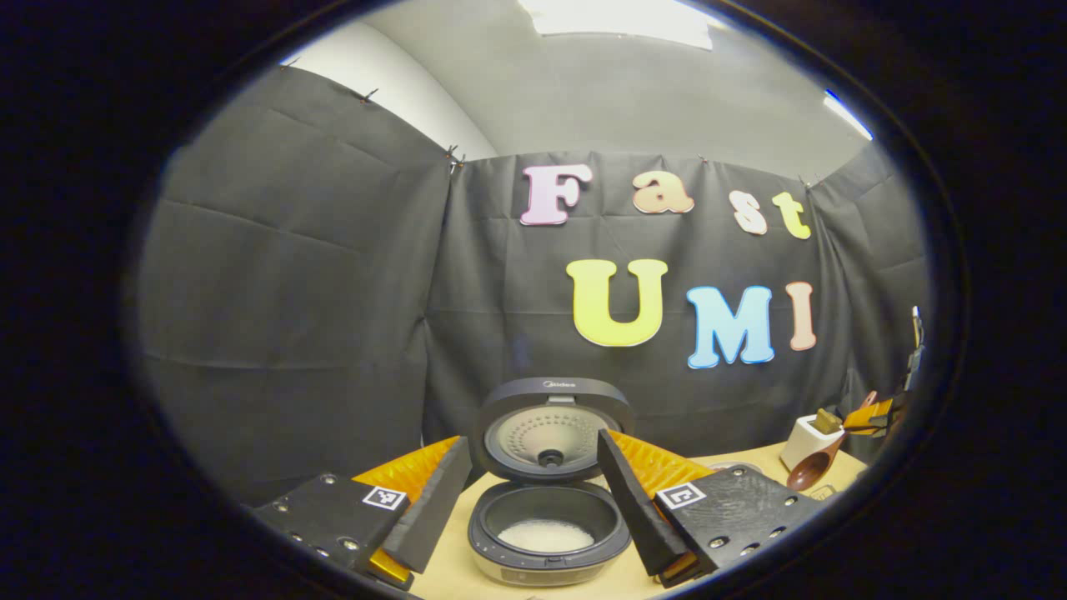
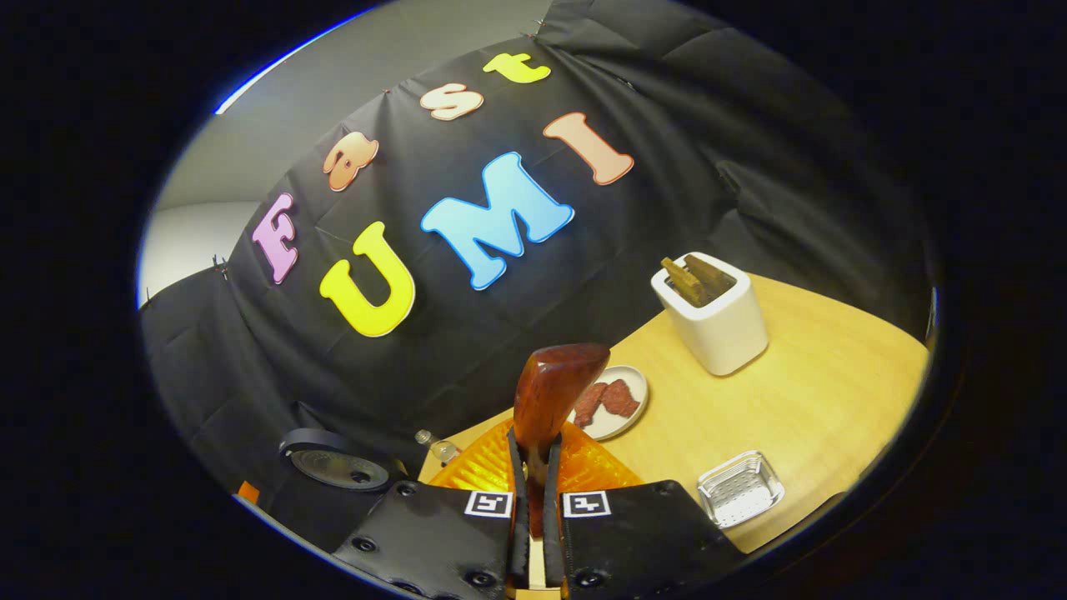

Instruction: Close the left gripper, press the button to open the rice cooker; take a wooden spoon from the chopstick holder with the right hand, scoop a spoonful of rice and pour it into the rice cooker, then put the wooden spoon back into the chopstick holder.

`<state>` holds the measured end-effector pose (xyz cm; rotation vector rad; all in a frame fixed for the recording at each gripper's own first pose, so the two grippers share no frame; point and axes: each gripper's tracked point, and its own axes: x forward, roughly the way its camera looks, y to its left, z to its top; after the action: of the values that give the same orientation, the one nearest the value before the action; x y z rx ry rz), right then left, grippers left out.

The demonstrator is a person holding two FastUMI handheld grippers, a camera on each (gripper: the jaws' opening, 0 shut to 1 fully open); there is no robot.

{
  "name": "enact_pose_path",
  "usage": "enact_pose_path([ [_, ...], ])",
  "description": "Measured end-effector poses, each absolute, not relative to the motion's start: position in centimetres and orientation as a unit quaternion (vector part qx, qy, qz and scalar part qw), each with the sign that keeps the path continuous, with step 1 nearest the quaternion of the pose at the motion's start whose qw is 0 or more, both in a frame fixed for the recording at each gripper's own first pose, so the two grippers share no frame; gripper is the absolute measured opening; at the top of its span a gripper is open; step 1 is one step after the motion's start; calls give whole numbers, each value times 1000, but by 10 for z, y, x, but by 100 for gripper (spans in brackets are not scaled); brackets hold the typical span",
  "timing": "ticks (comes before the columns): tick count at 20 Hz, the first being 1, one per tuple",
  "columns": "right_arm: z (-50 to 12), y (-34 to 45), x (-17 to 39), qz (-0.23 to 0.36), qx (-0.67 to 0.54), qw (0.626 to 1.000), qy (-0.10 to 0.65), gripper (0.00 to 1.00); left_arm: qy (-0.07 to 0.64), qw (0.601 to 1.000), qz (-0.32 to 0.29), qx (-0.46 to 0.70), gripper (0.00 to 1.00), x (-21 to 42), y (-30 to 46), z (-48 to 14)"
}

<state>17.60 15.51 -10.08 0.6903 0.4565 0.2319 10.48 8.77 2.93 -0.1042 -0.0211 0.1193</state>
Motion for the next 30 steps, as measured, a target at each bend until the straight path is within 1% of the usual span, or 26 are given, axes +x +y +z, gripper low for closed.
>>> enact_pose_path([
  [1, -107, 144, 176, 103, 330, 912, 220, 8, -10, 997, 56, -51, 92, 96, 88, 33],
  [7, -134, 88, 170, 49, 280, 934, 214, 8, -10, 998, 40, -44, 92, 99, 70, 37],
  [12, -159, 63, 165, 23, 224, 949, 219, 8, -7, 998, 37, -43, 93, 92, 64, 37],
  [14, -168, 57, 158, 14, 201, 954, 220, 8, -8, 998, 38, -39, 92, 88, 63, 38],
  [15, -175, 57, 157, 12, 190, 956, 223, 8, -8, 999, 39, -36, 93, 87, 63, 39],
  [17, -190, 59, 152, 12, 174, 956, 235, 8, -8, 999, 41, -35, 92, 82, 64, 40],
  [21, -226, 70, 144, 20, 164, 949, 270, 9, -6, 998, 46, -30, 93, 77, 68, 39],
  [22, -233, 72, 142, 22, 163, 946, 278, 12, -5, 998, 48, -29, 93, 77, 70, 39],
  [23, -237, 75, 140, 27, 166, 944, 284, 12, -5, 998, 49, -28, 93, 76, 71, 39],
  [24, -239, 77, 137, 30, 168, 942, 289, 15, -5, 998, 51, -29, 93, 76, 72, 40],
  [26, -235, 79, 134, 37, 170, 943, 283, 18, -4, 998, 51, -31, 93, 79, 74, 42],
  [27, -226, 77, 135, 39, 169, 946, 273, 26, -4, 998, 51, -30, 93, 81, 74, 43],
  [30, -206, 67, 135, 35, 143, 958, 247, 70, -10, 999, 46, -24, 92, 91, 71, 52],
])
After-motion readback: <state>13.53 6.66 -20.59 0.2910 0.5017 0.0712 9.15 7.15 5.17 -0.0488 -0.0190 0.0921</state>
